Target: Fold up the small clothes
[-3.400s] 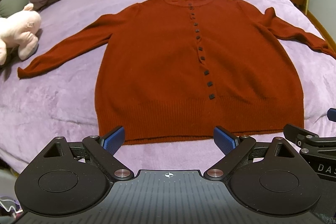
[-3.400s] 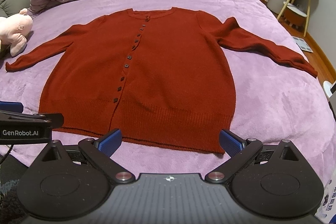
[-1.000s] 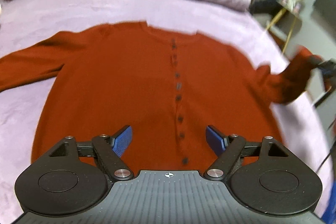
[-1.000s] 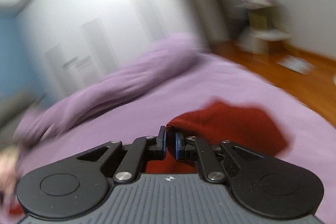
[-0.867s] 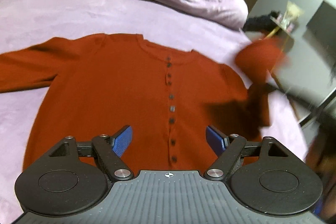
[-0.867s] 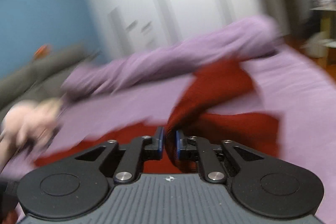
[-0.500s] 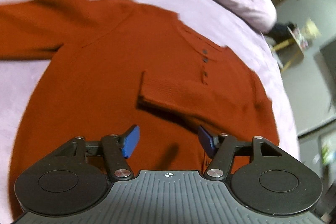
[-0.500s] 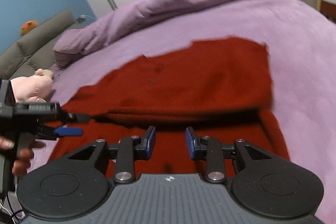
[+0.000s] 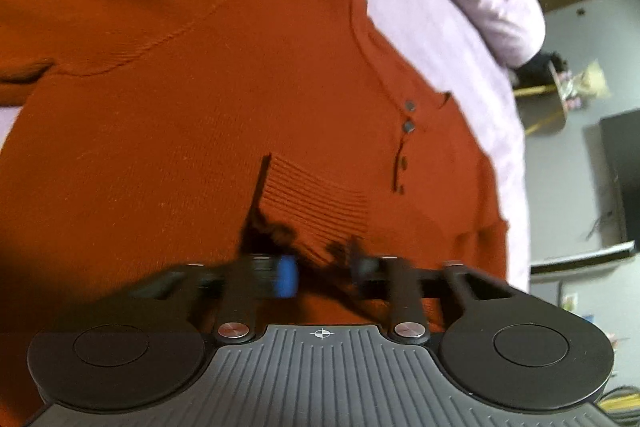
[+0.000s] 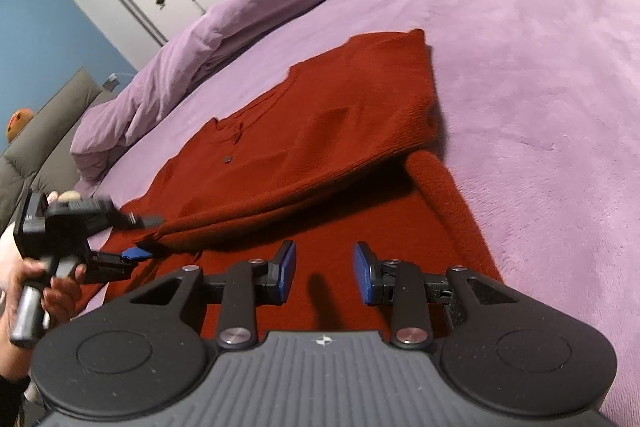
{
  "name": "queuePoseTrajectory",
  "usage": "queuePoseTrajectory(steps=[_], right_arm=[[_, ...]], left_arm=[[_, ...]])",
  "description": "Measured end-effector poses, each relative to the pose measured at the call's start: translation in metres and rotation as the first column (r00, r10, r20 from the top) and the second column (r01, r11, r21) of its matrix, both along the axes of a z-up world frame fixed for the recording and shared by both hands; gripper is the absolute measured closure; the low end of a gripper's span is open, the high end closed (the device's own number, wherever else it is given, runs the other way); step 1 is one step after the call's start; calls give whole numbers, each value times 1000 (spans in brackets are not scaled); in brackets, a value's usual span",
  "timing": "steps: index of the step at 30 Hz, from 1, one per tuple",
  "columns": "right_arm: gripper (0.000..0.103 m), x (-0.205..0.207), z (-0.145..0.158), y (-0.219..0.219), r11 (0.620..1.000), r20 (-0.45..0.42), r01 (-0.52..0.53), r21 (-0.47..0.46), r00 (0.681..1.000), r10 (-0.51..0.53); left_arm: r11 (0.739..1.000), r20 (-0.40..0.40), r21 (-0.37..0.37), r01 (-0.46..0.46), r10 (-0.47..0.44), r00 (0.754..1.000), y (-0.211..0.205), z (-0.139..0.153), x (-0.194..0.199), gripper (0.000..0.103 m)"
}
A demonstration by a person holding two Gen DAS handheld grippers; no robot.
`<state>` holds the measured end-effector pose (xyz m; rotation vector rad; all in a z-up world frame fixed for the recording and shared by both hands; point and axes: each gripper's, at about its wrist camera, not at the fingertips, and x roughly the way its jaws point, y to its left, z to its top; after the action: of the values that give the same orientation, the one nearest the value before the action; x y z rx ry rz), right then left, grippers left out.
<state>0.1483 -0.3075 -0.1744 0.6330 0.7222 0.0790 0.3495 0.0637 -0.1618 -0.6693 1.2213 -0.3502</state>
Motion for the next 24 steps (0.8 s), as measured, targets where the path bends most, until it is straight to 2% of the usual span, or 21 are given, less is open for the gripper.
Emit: queuePoseTrajectory(steps=[2, 4, 6, 7, 10, 12, 13, 15, 17, 20, 22, 24], right_arm=[[57, 3, 3, -5, 999, 9, 37, 23, 999, -37], [50, 7, 5, -12, 997, 24, 70, 25, 997, -70], [50, 13, 8, -19, 995, 25, 99, 13, 995, -99], [50, 14, 11, -22, 994, 33, 106, 10, 994, -106], [50, 18, 22, -31, 989, 74, 145, -34, 987, -142], [49, 27, 27, -33, 985, 87, 160, -72, 984, -153], [48, 33, 29, -33, 985, 91, 151, -80, 985, -144], [47, 51, 29, -27, 986, 84, 118, -115, 990, -109], [47, 72, 29, -19, 985, 59, 84, -153, 995, -76], [47, 108, 26, -7, 977, 17, 55, -204, 998, -53], [48, 130, 20, 0, 956, -26, 68, -286, 997, -79], [50, 142, 12, 2, 945, -48, 76, -319, 994, -96]], left_arm=[[1000, 27, -5, -7, 7, 1000, -1, 1, 3, 94], [1000, 71, -1, -3, 3, 997, -1, 10, 5, 95], [999, 149, 28, 21, -25, 989, -1, 31, 3, 95], [999, 208, 45, 28, -37, 977, 3, 46, -2, 95], [996, 410, 89, -2, -35, 911, 21, 87, -14, 95], [985, 491, 166, -40, -47, 870, 28, 98, -17, 95], [974, 506, 219, -54, -66, 860, 31, 98, -16, 95], [955, 473, 292, -56, -94, 876, 36, 84, -9, 95], [952, 414, 303, -35, -99, 905, 40, 62, -3, 95], [942, 382, 335, -24, -113, 917, 37, 44, -1, 94], [943, 369, 331, -24, -105, 924, 39, 38, 2, 94], [947, 365, 321, -36, -89, 927, 44, 35, 4, 94]])
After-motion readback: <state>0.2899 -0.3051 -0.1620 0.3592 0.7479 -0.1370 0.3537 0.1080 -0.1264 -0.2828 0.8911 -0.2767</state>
